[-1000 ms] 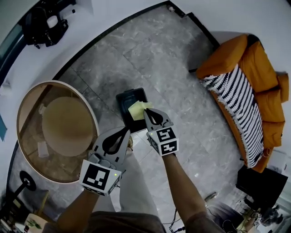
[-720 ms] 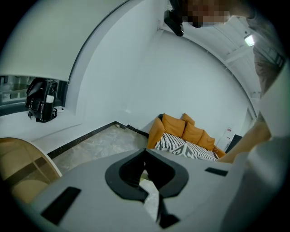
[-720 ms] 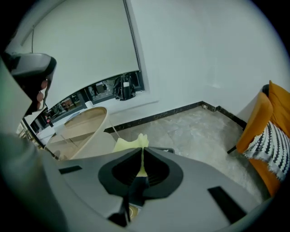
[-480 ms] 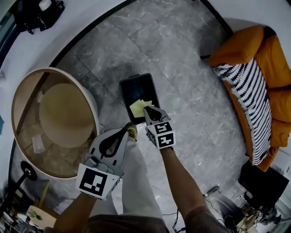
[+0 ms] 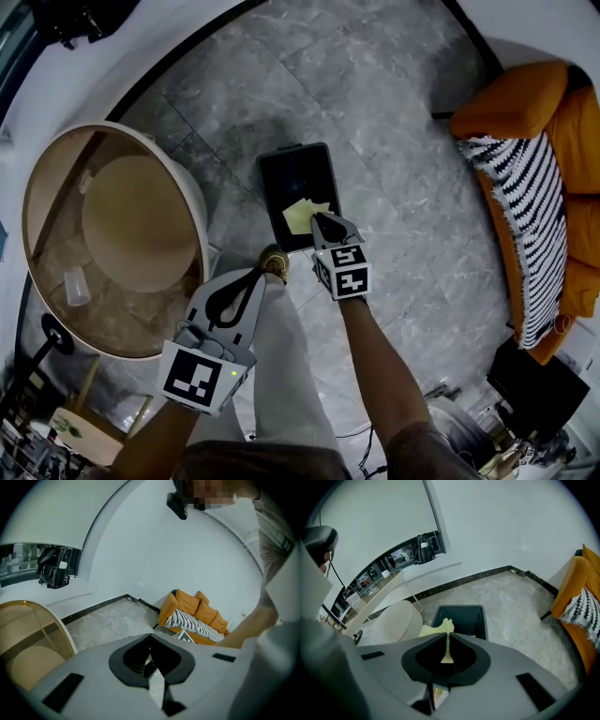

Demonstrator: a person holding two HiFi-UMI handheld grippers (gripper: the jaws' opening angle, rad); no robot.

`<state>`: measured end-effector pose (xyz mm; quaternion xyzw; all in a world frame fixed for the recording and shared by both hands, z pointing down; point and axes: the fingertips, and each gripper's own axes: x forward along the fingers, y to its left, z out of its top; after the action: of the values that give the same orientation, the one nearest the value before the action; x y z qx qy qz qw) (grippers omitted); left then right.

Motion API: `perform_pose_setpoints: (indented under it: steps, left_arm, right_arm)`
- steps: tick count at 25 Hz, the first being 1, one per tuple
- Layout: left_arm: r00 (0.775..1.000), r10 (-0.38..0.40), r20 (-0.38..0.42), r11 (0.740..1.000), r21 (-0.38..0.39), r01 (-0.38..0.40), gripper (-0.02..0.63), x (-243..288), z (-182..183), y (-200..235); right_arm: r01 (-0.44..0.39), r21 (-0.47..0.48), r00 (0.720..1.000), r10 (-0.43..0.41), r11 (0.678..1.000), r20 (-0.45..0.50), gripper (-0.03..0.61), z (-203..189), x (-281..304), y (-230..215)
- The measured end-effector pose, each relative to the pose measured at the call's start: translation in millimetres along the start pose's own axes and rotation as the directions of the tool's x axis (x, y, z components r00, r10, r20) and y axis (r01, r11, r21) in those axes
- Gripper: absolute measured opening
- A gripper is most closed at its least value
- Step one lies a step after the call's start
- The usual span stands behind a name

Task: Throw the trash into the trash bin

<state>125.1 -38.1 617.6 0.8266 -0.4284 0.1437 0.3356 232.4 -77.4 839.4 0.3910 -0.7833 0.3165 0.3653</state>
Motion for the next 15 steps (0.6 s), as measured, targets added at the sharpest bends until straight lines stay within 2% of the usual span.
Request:
perform_pose_setpoints:
  steps: [5,8,10,15]
  left_arm:
    - [1.000,0.005,-0.016,1.000,0.012,-0.005,0.019,3.3,-4.0,2.8]
    - [1.000,0.000,-0.011,1.000,0.002,0.000,0.020,6.0,0.8,0.2]
    - [1.000,-0.001,-0.007,1.000,-0.006,0.001,0.020,7.7,3.4,-1.6]
    - [1.000,-0.002,-0.002,1.000,-0.007,0.002,0.018,7.1,3.9,-2.0]
  right_arm:
    - [0.009,-0.005,1.000,-0.009,1.000,0.012,0.039,4.4,1.2,-9.1]
    - [0.001,0.002,1.000,-0.001,1.000,0.013,0.176,4.5,2.9,-8.8]
    - [-0.001,0.009,1.000,0.001,1.000,0.013,0.221,4.2,4.0,-9.0]
    - [-0.007,0.006,1.000,0.007,1.000,0.010,0.252,3.0,5.5,-6.4]
